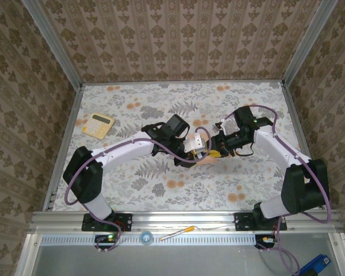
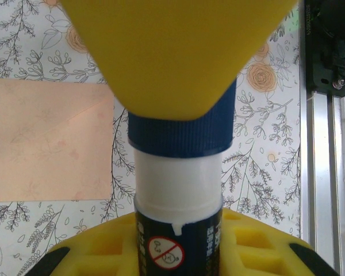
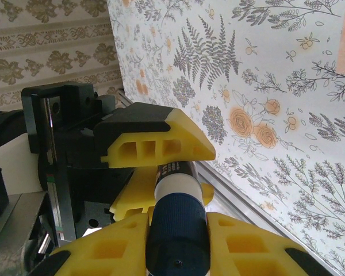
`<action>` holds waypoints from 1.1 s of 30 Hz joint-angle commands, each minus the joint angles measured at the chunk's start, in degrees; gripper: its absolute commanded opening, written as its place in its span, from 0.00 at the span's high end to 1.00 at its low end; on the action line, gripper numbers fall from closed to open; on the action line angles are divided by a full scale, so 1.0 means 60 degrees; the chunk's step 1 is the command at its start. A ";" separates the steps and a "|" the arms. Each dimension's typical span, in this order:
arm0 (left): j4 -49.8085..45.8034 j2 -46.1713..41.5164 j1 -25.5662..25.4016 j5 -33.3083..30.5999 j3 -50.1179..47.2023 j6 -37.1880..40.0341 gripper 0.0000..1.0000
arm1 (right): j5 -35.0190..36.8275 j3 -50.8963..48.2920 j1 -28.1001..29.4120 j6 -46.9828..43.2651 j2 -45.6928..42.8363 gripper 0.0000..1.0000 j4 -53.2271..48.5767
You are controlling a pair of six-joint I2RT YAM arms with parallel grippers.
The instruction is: Place the letter into the envelope and seal it
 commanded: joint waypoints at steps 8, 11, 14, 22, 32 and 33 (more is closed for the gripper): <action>0.0477 0.0003 -0.0068 0.0295 0.0267 -0.0169 1.00 | -0.0271 -0.0427 0.0196 0.0618 0.0168 0.74 0.0776; 0.0608 -0.0113 -0.0076 0.0241 0.0227 -0.0258 1.00 | -0.0201 -0.0533 0.0206 0.0634 0.0212 0.75 0.0801; 0.0763 -0.0265 -0.0066 0.0124 0.0151 -0.0277 1.00 | -0.0295 -0.0597 0.0207 0.0630 0.0168 0.74 0.0795; 0.1099 -0.0448 -0.0068 0.0082 0.0082 -0.0437 1.00 | -0.0566 -0.0825 0.0220 0.0739 0.0112 0.74 0.0992; 0.1262 -0.0339 -0.0069 0.0142 0.0135 -0.0553 1.00 | -0.0720 -0.1004 0.0548 0.1278 0.0126 0.76 0.1704; 0.1263 -0.0309 -0.0073 0.0159 0.0163 -0.0569 1.00 | -0.0726 -0.1015 0.0593 0.1360 0.0134 0.76 0.1816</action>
